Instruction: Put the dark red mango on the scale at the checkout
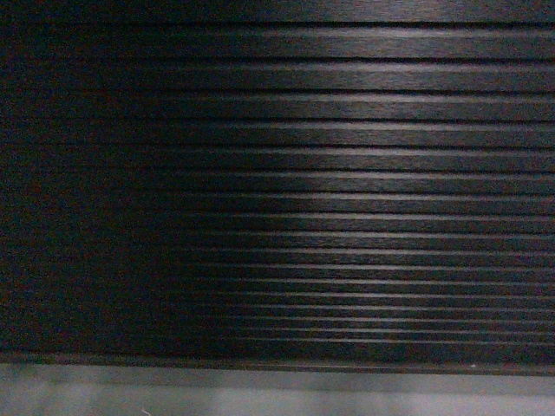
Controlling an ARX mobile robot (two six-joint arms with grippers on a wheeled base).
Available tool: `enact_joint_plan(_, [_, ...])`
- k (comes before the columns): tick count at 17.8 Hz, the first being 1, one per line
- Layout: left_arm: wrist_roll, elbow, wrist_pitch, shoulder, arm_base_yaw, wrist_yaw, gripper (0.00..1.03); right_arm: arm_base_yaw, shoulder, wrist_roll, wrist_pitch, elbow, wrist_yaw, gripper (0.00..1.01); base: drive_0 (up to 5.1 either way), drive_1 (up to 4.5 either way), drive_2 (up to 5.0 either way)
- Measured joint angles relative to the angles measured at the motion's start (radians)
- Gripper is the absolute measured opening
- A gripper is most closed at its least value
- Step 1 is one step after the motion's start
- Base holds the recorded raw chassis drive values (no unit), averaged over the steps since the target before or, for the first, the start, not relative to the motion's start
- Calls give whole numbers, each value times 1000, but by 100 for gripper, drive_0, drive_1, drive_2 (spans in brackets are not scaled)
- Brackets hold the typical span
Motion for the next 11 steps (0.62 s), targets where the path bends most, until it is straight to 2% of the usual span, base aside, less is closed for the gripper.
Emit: enact_joint_plan(11, [2,0,-1,0,0,1,98,0,0,0,-2,0,1,98,0,0,0])
